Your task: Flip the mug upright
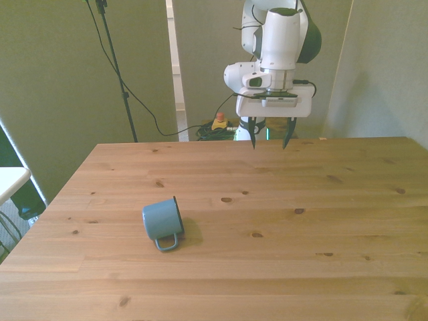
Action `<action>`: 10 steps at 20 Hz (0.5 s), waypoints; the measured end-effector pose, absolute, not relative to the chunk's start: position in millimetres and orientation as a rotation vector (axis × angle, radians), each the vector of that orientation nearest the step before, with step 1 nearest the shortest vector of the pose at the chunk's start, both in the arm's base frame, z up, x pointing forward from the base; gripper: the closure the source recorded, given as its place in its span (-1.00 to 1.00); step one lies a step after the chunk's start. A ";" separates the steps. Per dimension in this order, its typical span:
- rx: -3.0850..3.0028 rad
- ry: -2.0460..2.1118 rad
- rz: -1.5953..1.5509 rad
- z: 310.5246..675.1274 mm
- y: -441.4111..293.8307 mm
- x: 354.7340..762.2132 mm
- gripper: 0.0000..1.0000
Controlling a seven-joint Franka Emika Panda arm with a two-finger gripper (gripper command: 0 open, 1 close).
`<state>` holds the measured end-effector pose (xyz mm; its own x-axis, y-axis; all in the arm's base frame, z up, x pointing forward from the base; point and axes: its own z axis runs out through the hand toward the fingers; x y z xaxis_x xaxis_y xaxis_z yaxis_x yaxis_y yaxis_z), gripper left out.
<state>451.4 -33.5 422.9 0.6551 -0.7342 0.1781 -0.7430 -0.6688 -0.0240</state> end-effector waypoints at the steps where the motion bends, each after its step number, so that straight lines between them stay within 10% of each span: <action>1: 2.794 -1.265 0.277 420.0 -41.1 458.8 -1.00; 10: 2.697 -1.382 0.384 419.7 -120.3 540.3 -1.00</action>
<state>540.3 -120.3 419.7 0.5598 -0.7866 0.2606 -0.8084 -0.5875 -0.0368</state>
